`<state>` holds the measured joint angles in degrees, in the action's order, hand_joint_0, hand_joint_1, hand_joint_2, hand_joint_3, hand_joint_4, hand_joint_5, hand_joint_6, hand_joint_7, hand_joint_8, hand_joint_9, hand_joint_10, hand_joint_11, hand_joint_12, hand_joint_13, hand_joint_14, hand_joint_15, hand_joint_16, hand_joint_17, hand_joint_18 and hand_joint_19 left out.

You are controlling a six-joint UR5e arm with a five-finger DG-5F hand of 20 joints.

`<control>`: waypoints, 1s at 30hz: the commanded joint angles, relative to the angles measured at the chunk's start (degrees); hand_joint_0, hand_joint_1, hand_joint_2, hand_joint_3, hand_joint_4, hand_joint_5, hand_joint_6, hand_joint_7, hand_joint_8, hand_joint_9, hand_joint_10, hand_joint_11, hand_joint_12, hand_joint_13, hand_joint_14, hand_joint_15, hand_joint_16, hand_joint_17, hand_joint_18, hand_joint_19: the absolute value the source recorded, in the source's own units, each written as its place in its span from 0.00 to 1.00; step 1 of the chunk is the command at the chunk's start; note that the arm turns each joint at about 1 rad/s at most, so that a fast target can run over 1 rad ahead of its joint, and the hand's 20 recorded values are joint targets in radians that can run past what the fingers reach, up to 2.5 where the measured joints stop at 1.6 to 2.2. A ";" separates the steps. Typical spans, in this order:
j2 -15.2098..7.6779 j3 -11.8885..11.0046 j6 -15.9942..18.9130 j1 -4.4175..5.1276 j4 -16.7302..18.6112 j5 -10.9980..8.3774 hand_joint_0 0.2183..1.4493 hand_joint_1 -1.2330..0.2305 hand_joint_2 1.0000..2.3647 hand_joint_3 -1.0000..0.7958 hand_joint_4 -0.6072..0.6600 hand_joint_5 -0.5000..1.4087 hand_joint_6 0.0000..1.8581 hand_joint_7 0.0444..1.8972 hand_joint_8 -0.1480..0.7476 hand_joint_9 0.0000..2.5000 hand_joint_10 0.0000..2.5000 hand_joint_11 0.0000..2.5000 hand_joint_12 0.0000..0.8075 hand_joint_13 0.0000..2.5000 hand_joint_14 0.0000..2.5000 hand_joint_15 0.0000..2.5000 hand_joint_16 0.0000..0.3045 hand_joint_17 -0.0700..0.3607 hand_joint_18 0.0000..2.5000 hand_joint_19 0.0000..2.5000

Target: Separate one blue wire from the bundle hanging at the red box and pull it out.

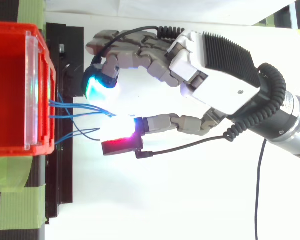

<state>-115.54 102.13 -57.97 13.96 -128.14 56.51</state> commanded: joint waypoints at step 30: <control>0.14 -1.14 2.08 0.02 -0.44 -0.17 0.30 0.37 0.01 0.43 0.61 0.17 0.47 0.43 0.54 0.23 0.00 0.08 0.51 0.19 0.00 0.09 0.17 0.43 0.22 0.08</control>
<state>-115.39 101.06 -55.91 14.04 -128.48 56.38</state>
